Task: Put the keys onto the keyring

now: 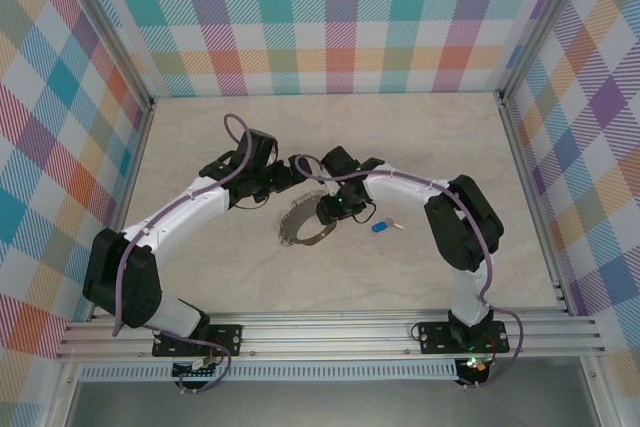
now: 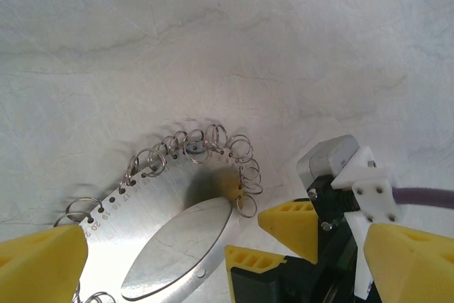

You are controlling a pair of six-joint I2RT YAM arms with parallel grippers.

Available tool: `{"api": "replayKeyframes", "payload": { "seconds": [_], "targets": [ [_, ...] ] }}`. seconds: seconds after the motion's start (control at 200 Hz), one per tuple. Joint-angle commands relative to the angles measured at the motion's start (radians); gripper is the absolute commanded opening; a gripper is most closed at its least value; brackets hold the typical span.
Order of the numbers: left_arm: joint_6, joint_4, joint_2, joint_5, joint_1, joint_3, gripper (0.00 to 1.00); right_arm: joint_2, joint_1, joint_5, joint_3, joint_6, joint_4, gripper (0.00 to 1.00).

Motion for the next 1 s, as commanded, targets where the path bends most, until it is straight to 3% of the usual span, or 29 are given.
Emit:
{"api": "replayKeyframes", "payload": {
  "seconds": [0.0, 0.995],
  "targets": [
    [0.017, -0.018, -0.01, -0.011, 0.005, 0.015, 1.0, 0.019, 0.017, 0.064, 0.042, -0.068, -0.035, 0.51],
    [0.026, -0.053, -0.055, -0.027, 0.026, 0.002, 1.0, 0.117, 0.03, 0.185, 0.093, -0.133, -0.069, 0.41]
  ]
}}
